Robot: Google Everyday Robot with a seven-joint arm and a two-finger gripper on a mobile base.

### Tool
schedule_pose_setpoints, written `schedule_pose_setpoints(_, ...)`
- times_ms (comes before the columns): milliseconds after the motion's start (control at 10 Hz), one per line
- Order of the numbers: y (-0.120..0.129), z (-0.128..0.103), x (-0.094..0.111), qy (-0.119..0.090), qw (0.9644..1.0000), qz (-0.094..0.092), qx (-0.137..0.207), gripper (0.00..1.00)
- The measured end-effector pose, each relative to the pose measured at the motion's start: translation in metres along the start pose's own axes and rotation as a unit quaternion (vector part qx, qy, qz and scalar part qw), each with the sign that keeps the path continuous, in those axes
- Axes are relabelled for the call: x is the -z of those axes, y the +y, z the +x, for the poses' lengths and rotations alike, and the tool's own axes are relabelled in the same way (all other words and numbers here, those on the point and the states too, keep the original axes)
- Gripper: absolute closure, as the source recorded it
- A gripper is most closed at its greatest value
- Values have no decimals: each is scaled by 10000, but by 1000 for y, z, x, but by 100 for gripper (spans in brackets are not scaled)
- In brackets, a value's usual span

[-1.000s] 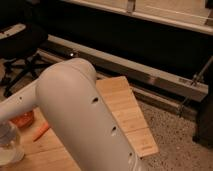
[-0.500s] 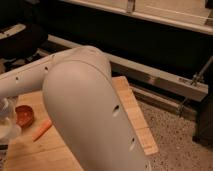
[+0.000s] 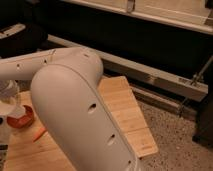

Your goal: Place the ceramic cup in the ceramic bowl

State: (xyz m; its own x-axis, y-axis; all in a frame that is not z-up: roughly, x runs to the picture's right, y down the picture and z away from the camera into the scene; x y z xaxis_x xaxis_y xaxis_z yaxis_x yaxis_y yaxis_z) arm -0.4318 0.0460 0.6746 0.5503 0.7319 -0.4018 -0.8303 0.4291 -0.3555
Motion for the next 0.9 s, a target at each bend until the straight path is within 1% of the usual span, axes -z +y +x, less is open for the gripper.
schedule_pose_setpoints(200,13,-22,-7,48,10000,-75,45,100)
schedule_pose_setpoints(300,19,-29,-15,99,9999,-83,82,100)
schedule_pose_setpoints(500,26,-34,-41,220,9997,-16,145,100)
schedule_pose_setpoints(600,25,-36,-57,271,9995,51,181,100)
schedule_pose_setpoints(700,26,-38,-66,273,9994,61,211,99)
schedule_pose_setpoints(800,27,-40,-76,266,9994,48,234,95)
schedule_pose_setpoints(900,25,-42,-87,259,9994,8,237,85)
